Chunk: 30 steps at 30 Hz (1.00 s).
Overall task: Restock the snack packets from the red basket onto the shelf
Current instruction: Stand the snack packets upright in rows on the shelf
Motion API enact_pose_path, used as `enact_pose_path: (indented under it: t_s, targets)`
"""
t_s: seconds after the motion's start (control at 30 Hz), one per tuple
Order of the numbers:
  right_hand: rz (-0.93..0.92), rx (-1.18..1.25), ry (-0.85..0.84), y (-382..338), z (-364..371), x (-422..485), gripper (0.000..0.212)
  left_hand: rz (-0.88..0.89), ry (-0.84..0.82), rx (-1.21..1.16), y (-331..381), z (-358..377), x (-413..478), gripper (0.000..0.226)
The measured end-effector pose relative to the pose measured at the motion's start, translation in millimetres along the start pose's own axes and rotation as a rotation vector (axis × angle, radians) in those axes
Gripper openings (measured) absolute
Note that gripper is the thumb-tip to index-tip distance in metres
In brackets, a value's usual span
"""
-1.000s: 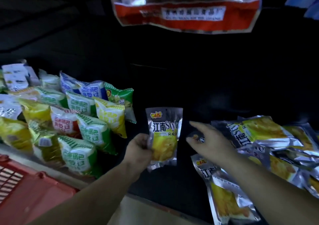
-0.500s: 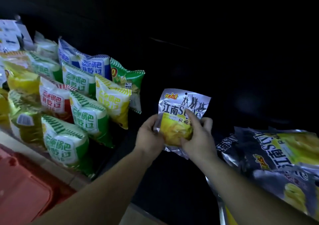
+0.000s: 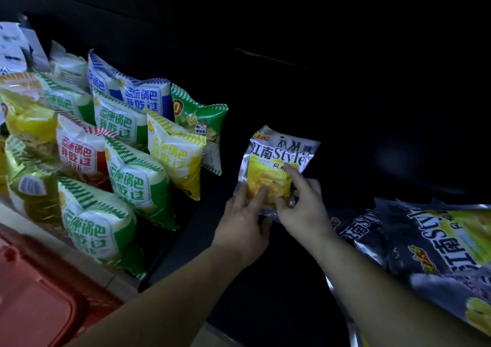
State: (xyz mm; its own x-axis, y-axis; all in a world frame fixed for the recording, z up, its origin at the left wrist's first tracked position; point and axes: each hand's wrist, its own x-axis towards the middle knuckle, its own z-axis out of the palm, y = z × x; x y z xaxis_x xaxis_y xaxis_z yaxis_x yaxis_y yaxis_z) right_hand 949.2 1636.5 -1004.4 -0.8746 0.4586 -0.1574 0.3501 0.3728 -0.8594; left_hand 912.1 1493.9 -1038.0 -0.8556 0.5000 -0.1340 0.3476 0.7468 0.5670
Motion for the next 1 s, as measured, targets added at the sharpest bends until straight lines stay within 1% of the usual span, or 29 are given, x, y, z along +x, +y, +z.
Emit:
enact_pose_path:
  t_s: [0.07, 0.1, 0.17, 0.23, 0.33, 0.4, 0.5, 0.6, 0.63, 0.73, 0.8, 0.87, 0.93, 1.0]
  targets:
    - [0.060, 0.070, -0.068, -6.5, -1.6, 1.0, 0.056, -0.009, -0.050, 0.056, -0.6, 3.2, 8.5, 0.069]
    - [0.088, 0.153, -0.094, -9.2, -2.4, 2.3, 0.052, -0.002, -0.057, 0.067, -2.6, 3.8, 12.8, 0.067]
    - [0.147, 0.346, -0.119, -12.1, -2.8, 4.1, 0.050, 0.007, -0.068, 0.081, -7.7, -0.5, 19.7, 0.062]
    - [0.157, 0.415, -0.095, -13.5, -2.5, 3.0, 0.053, 0.018, -0.031, 0.092, -11.7, -7.4, 25.8, 0.053]
    - [0.125, 0.332, -0.061, -16.2, -0.7, 3.2, 0.057, -0.001, 0.114, 0.122, -12.9, -14.7, 28.5, 0.039]
    - [0.144, 0.338, -0.060, -17.4, -2.7, 6.6, 0.060, -0.011, 0.136, 0.191, -15.1, -11.6, 25.3, 0.042]
    - [0.208, 0.375, -0.132, -18.3, 0.1, 8.1, 0.066, -0.052, 0.133, 0.238, -21.3, -6.1, 21.7, 0.053]
    - [0.190, 0.305, -0.166, -13.7, 7.1, 4.7, 0.067, -0.071, 0.170, 0.233, -18.8, -7.3, 23.0, 0.052]
    - [0.186, 0.294, -0.166, -13.2, 7.9, 3.5, 0.067, -0.037, 0.186, 0.241, -17.5, -6.9, 22.0, 0.049]
    - [0.185, 0.257, -0.170, -9.1, 6.8, 4.3, 0.066, 0.138, 0.230, 0.229, -24.5, 0.7, 14.8, 0.032]
    - [0.187, 0.245, -0.195, -7.8, 6.2, 4.6, 0.067, 0.200, 0.198, 0.201, -32.2, 8.4, 3.5, 0.028]
    - [0.188, 0.209, -0.229, -8.5, 7.4, 4.4, 0.071, 0.217, 0.188, 0.211, -37.2, 14.2, -6.4, 0.031]
    - [0.195, 0.172, -0.242, -9.0, 8.9, 4.2, 0.074, 0.215, 0.174, 0.248, -37.3, 13.4, -12.1, 0.039]
    - [0.203, 0.168, -0.236, -9.4, 10.1, 4.3, 0.075, 0.230, 0.181, 0.330, -36.4, 10.8, -14.3, 0.041]
